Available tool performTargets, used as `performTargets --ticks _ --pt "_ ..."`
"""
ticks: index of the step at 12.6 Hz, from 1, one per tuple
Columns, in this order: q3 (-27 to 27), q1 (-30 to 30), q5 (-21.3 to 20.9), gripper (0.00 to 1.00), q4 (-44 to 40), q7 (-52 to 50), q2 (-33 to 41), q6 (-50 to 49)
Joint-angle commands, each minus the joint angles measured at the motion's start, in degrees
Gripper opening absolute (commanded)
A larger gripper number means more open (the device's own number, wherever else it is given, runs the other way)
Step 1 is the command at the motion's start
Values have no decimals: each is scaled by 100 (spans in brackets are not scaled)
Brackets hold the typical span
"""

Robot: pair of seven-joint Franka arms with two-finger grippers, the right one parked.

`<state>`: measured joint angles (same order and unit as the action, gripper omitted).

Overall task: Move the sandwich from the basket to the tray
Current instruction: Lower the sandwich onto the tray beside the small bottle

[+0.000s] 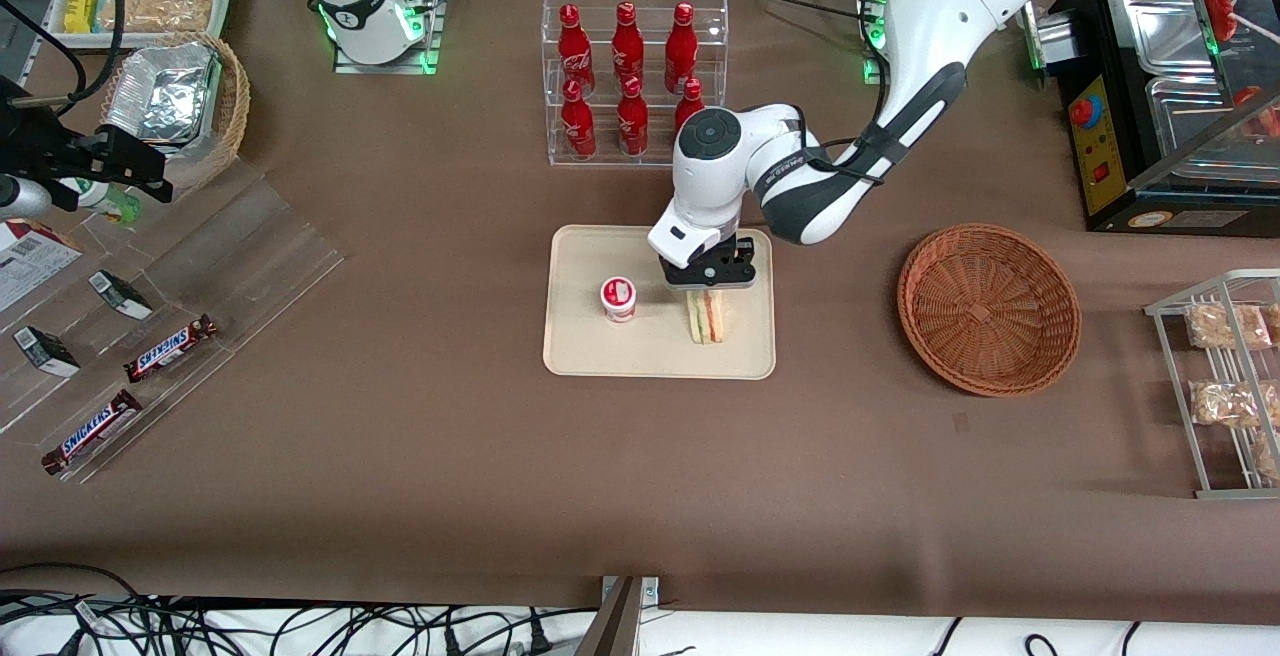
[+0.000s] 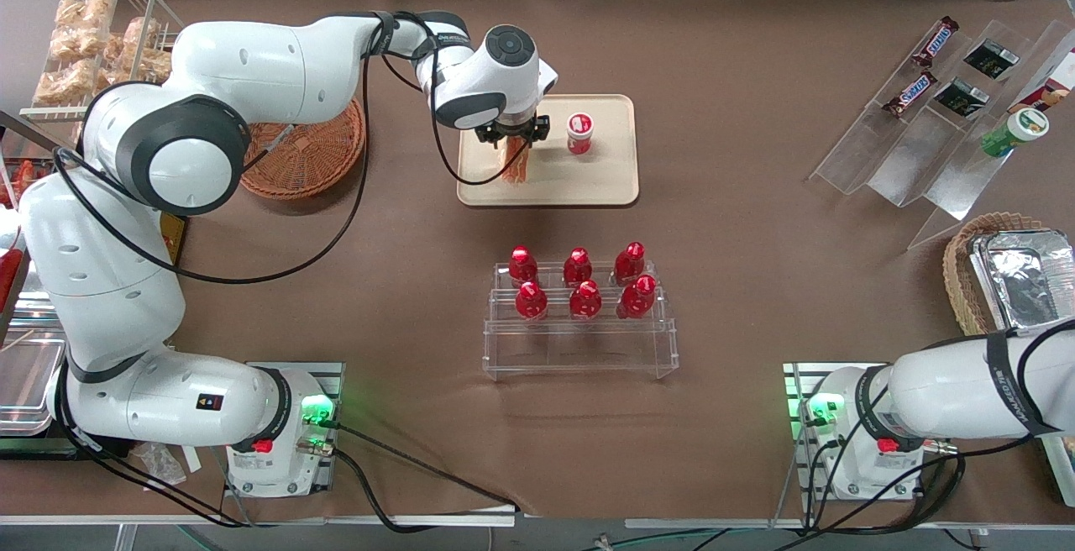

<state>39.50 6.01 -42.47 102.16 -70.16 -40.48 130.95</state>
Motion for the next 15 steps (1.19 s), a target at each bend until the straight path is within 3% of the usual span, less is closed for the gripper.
performTargets --ticks 1,11,13,15 --pt "-100 216 -173 100 -135 -121 -83 -44" --pt "23 111 -42 100 -293 -42 206 -474" --pt "84 85 360 100 -319 71 425 -684" --pt "207 -38 1062 100 -809 702 549 -1349"
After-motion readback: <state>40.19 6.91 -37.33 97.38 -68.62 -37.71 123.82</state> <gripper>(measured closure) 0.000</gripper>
